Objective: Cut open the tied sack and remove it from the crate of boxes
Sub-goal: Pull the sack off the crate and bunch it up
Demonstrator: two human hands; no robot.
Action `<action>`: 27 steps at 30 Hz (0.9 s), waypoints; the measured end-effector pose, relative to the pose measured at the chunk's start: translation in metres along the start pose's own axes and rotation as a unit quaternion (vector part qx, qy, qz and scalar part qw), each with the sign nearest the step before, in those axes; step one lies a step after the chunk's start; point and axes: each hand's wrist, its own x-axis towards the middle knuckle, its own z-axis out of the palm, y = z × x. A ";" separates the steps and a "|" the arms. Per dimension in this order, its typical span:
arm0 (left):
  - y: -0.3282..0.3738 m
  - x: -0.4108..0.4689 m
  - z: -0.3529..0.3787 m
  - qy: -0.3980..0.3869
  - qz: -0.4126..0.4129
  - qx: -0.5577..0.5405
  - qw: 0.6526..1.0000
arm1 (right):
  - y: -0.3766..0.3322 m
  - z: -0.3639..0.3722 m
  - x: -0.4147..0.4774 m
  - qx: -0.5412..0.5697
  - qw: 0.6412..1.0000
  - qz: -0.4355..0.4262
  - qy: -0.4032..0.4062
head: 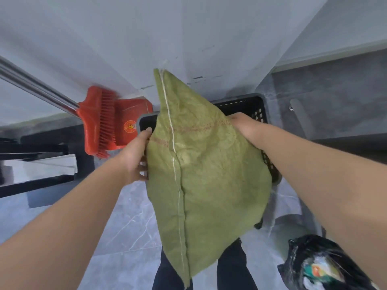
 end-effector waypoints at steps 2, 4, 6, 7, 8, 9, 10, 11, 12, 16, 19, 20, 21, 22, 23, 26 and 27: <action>0.005 -0.011 0.009 -0.035 0.078 -0.034 0.996 | 0.003 -0.004 -0.010 0.032 0.999 0.000 0.039; 0.008 -0.018 0.018 -0.045 0.133 -0.053 0.989 | -0.001 -0.007 -0.021 0.064 0.995 -0.016 0.081; 0.007 -0.018 0.025 -0.045 0.185 -0.052 0.980 | 0.002 -0.008 -0.026 0.066 0.992 -0.050 0.098; 0.006 -0.021 0.028 -0.037 0.215 -0.033 0.975 | 0.003 -0.006 -0.029 0.055 0.991 -0.073 0.098; 0.002 -0.022 0.031 -0.035 0.233 -0.016 0.972 | 0.005 -0.003 -0.032 0.045 0.990 -0.090 0.099; -0.002 -0.023 0.035 -0.035 0.248 0.000 0.968 | 0.008 -0.001 -0.031 0.033 0.989 -0.098 0.108; -0.009 -0.025 0.039 -0.032 0.253 0.014 0.967 | 0.008 0.001 -0.030 0.024 0.989 -0.100 0.109; -0.018 -0.024 0.042 -0.033 0.248 0.025 0.968 | 0.007 0.004 -0.029 0.016 0.990 -0.097 0.101; -0.031 -0.022 0.044 -0.033 0.232 0.036 0.971 | 0.007 0.007 -0.027 0.009 0.993 -0.090 0.081; -0.103 -0.020 0.052 -0.028 0.104 0.104 0.989 | 0.008 0.027 -0.023 -0.038 0.999 -0.032 -0.007; -0.139 -0.023 0.061 0.004 0.038 0.151 0.988 | 0.011 0.045 -0.018 -0.052 0.997 -0.048 0.009; -0.144 -0.022 0.063 0.024 0.021 0.160 0.987 | 0.009 0.050 -0.017 -0.056 0.996 -0.059 0.025; -0.148 -0.021 0.064 0.038 0.000 0.160 0.986 | 0.008 0.055 -0.015 -0.062 0.994 -0.073 0.049; -0.151 -0.019 0.065 0.044 -0.021 0.149 0.988 | 0.005 0.059 -0.014 -0.072 0.991 -0.086 0.074; -0.152 -0.018 0.066 0.037 -0.038 0.130 0.990 | 0.003 0.063 -0.012 -0.080 0.987 -0.093 0.101; -0.149 -0.016 0.069 0.001 -0.065 0.111 0.992 | -0.004 0.074 -0.003 -0.077 0.976 -0.106 0.175; -0.149 -0.015 0.071 -0.007 -0.072 0.115 0.991 | -0.008 0.079 0.001 -0.081 0.971 -0.114 0.196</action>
